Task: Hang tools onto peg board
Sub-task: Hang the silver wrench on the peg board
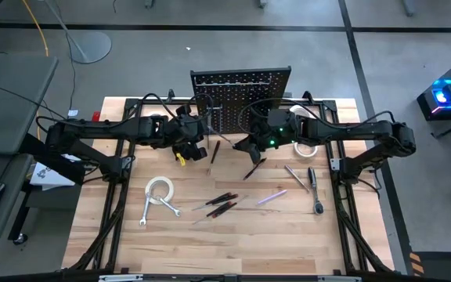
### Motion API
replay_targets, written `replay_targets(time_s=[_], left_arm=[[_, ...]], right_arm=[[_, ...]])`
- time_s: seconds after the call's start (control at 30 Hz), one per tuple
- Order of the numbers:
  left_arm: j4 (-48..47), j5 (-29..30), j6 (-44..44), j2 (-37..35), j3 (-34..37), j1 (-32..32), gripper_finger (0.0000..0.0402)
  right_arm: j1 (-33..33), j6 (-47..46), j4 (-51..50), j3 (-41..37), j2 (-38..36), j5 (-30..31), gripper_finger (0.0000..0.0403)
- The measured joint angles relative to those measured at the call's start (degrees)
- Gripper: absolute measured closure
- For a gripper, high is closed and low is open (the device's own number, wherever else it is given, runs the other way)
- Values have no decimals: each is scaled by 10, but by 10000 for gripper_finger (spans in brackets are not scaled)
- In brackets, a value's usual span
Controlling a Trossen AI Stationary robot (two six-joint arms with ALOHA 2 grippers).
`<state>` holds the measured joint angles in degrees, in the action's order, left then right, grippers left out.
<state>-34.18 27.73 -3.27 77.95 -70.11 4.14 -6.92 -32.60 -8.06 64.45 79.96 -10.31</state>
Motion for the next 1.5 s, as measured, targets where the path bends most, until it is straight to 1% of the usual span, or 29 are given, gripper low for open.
replay_targets(time_s=[0.1,0.3,0.7,1.13,1.23,1.33,1.5], left_arm=[[-5,1,0,0,0,0,401],[-6,2,0,0,0,0,401],[-6,12,0,0,0,3,401],[-4,15,0,0,0,4,401],[-4,15,0,0,0,3,401],[-4,14,0,0,0,3,401],[-4,14,0,-1,0,3,401]], right_arm=[[0,0,0,0,0,-3,403],[2,-6,0,0,0,-31,403],[11,-9,0,0,0,-38,403],[45,-20,0,0,0,-38,403],[44,-20,0,0,0,-30,403],[44,-19,7,0,-2,-3,403],[36,-14,66,0,-11,21,403]])
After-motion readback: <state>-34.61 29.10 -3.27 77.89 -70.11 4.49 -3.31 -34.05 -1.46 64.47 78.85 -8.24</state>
